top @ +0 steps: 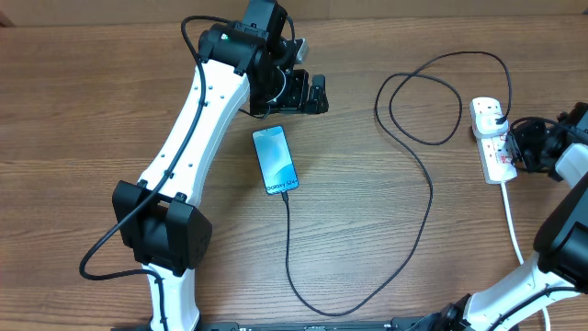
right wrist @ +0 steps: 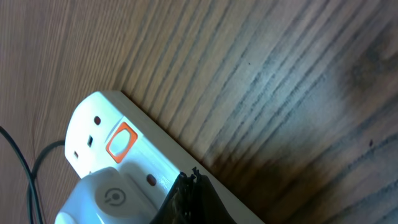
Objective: Plug charger to phone and switch on socket
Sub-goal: 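Move the right gripper to the power strip switch and press it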
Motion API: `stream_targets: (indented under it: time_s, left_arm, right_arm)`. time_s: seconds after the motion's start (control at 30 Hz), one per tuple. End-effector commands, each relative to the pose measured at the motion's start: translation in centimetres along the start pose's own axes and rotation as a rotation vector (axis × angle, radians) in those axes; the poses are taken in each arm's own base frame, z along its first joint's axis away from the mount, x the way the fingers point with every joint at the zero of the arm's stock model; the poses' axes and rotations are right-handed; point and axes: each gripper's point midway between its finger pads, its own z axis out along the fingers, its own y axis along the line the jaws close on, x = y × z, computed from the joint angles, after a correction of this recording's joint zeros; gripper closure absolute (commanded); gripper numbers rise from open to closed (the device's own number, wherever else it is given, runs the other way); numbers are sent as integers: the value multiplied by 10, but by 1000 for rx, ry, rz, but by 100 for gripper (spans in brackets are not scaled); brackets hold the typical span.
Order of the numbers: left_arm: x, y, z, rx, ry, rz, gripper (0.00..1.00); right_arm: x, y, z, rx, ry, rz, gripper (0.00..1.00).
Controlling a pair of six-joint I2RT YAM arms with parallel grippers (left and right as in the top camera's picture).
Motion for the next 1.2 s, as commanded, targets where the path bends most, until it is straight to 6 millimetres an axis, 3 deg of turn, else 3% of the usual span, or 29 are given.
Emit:
stream_targets:
  time_s: [0.0, 0.43, 1.17]
  left_arm:
    - [-5, -6, -8, 18, -25, 15, 0]
    - [-7, -7, -8, 21, -34, 18, 0]
    - [-7, -7, -8, 21, -34, 18, 1]
  right_arm:
    - [2, 2, 1, -6, 26, 8, 96]
    - [28, 27, 8, -47, 92, -74, 96]
    - [67, 32, 4, -85, 256, -52, 96]
